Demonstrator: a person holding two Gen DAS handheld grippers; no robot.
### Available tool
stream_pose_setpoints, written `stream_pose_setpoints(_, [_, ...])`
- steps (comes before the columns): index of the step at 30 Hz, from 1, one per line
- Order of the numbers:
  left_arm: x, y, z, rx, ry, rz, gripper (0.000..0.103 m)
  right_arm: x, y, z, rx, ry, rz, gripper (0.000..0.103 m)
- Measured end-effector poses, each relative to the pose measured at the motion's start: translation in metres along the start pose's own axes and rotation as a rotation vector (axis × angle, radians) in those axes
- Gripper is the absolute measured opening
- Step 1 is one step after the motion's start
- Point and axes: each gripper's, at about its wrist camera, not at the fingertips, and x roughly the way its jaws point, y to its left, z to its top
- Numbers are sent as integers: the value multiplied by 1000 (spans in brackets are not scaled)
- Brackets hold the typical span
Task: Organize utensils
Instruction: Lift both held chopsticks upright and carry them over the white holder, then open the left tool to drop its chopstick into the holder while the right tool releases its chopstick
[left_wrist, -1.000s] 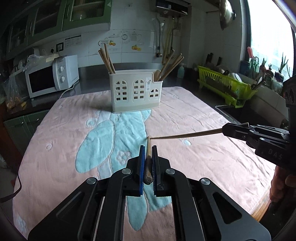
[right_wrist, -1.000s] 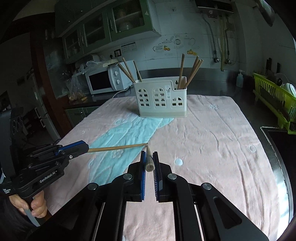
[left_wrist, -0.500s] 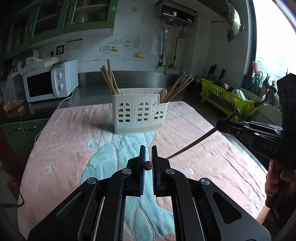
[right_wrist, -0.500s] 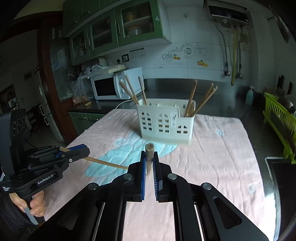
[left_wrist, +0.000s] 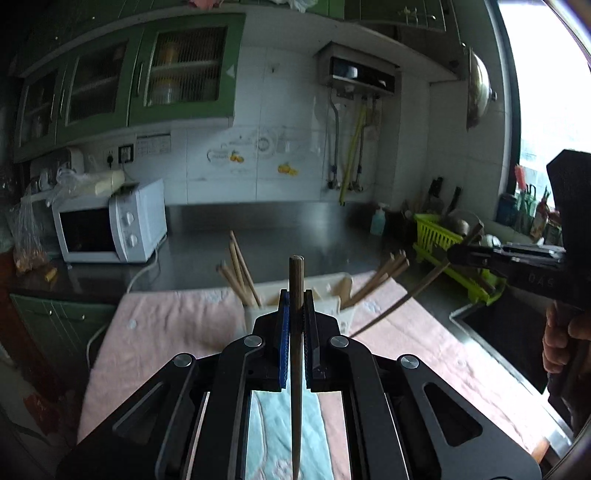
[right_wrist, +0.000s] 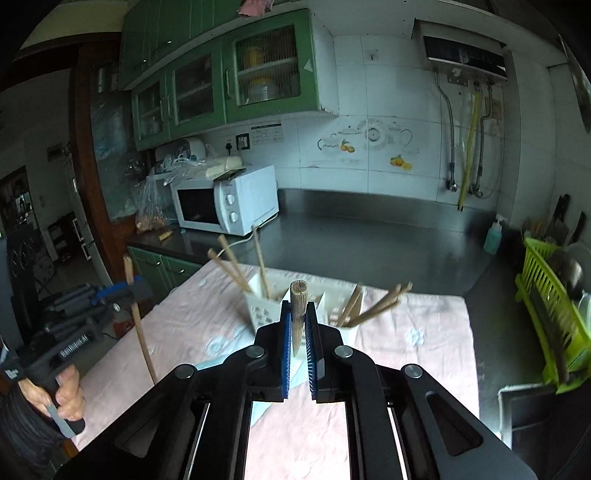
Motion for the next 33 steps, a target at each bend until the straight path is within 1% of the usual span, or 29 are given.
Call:
stream_pose_setpoints(6, [16,-1,47,21,-86,41,5,13,-10,27,-13,-12,-32,7])
stream_pose_setpoints(10, [32,3,76,1,-143,69,5,23,-19,43,-13,-29,-47,7])
stream_pose_setpoints(14, [53,6,97,4,-172,98,5,34,-30,57,-9,-38,-53,7])
stream_pose_setpoints(17, [68,6,107,8,-182,119,5,42,-34,62,-12,-43,-57,7])
stream_pose_setpoints(22, [91,11,115,-15,-192,105,5,54,-38,70,-16,-52,-59,7])
stream_pose_setpoints(25, [99,11,119,-12,-209,110,5,60,-39,74,-23,-61,-65,7])
stream_pose_setpoints(30, [116,14,117,-29,-218,100,5,73,-45,77,-12,-65,-63,7])
stream_pose_setpoints(33, [129,19,110,-47,-202,97,5,83,-49,76,3,-51,-59,7])
